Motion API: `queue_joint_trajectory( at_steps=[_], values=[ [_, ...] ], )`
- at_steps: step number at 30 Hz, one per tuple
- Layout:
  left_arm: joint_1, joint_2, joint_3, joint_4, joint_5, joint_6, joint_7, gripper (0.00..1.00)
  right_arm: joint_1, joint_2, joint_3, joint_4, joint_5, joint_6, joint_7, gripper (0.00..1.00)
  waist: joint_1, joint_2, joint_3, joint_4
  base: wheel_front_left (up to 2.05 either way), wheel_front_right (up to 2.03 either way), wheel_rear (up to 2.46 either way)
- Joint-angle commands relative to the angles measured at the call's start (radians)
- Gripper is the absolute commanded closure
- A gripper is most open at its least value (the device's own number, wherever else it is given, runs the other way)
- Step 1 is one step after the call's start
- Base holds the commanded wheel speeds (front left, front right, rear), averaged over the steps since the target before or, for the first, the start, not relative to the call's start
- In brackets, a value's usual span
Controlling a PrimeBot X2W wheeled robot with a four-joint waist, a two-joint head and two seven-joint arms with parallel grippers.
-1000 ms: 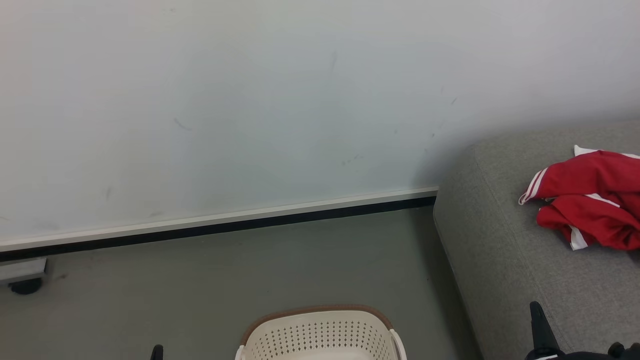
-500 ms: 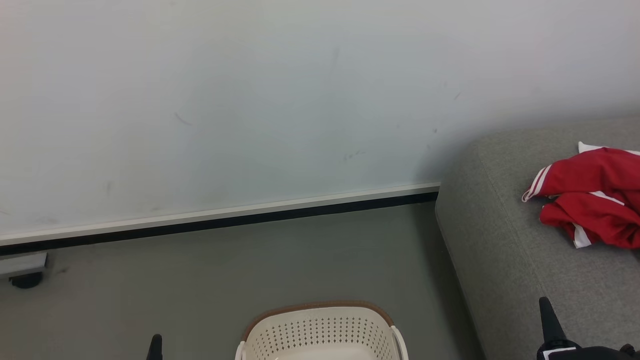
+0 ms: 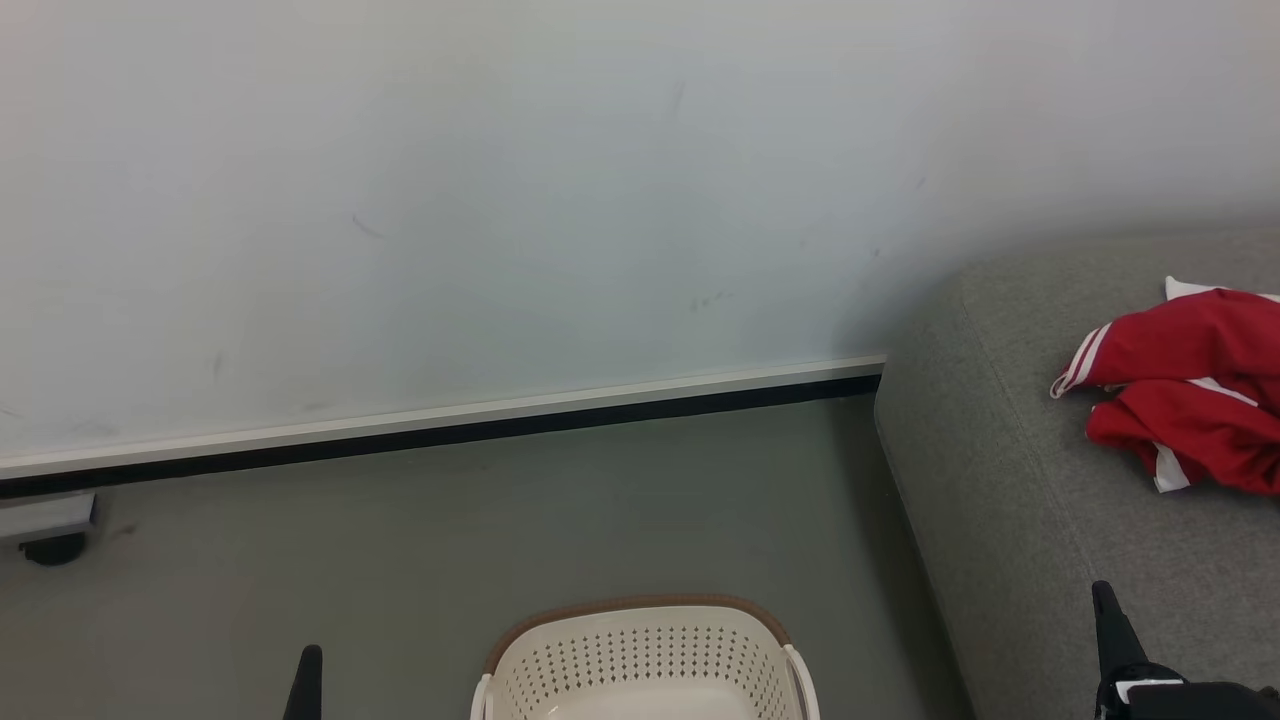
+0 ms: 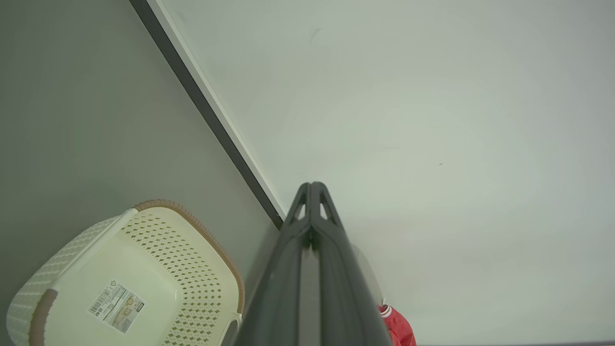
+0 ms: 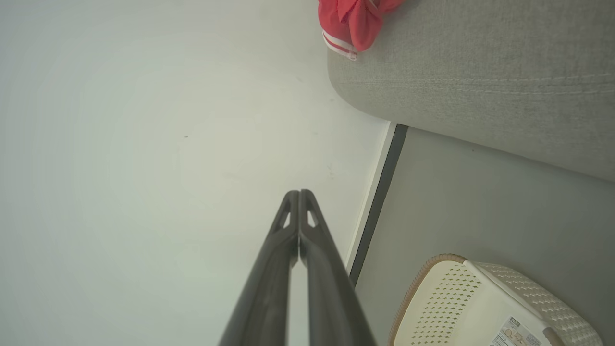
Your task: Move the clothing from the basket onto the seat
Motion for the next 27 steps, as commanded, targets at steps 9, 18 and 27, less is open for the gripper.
queue_joint_trajectory(
  at_steps=[9,18,27],
  values=[
    [-0.045,-0.001,0.009,0.018,-0.103,-0.016,0.023,1.0,-0.027,0.009,-0.037,0.006,0.093,0.0,0.032,1.0,0.0,0.0,0.01,0.003,0.0,0.0,0.0],
    [-0.065,-0.002,0.012,0.032,-0.167,-0.021,0.036,1.0,-0.043,0.016,-0.062,0.014,0.154,0.0,0.052,1.0,0.0,0.0,0.018,0.006,0.0,0.0,0.0],
    [-0.086,-0.003,0.015,0.048,-0.237,-0.025,0.052,1.0,-0.055,0.023,-0.088,0.022,0.219,0.0,0.075,1.0,0.0,0.0,0.026,0.009,0.0,0.0,0.0]
  ],
)
